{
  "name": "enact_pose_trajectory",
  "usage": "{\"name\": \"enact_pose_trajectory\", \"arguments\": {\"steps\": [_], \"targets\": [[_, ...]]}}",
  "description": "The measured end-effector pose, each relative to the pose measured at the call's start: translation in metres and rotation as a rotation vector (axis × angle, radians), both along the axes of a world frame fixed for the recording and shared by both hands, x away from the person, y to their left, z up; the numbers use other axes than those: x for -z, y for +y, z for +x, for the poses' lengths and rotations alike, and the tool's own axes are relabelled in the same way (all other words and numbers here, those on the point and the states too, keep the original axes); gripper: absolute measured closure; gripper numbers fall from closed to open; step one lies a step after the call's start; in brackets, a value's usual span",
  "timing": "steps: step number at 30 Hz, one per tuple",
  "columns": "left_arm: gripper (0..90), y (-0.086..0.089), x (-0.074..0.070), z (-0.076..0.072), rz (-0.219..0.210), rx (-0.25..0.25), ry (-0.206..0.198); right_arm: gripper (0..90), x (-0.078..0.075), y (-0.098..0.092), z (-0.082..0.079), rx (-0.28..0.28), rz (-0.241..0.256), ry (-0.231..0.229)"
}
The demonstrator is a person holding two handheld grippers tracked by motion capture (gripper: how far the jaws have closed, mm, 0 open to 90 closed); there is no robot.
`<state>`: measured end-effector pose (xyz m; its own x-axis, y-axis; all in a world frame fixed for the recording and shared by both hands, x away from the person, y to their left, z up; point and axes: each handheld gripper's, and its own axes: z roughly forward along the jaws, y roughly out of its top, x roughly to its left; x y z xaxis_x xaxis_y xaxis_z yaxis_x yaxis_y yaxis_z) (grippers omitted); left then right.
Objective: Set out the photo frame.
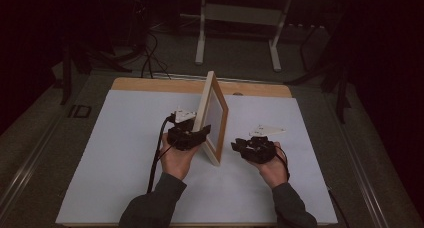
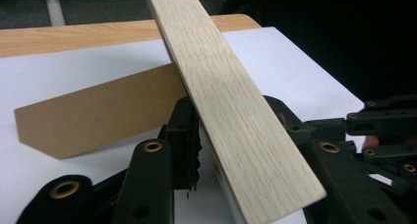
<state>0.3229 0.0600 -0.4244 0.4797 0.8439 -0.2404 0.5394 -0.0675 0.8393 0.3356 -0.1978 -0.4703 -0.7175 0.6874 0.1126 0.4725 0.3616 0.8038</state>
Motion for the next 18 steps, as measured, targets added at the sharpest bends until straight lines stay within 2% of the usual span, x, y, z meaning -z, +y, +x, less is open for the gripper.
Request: {"name": "enact_pose_trajectory", "arguments": {"steps": [18], "targets": [[70.2,0.013,0.003,0.004,-0.03,-0.08,-0.019,70.2,0.001,0.0,0.0,-0.001,0.002,-0.002]]}}
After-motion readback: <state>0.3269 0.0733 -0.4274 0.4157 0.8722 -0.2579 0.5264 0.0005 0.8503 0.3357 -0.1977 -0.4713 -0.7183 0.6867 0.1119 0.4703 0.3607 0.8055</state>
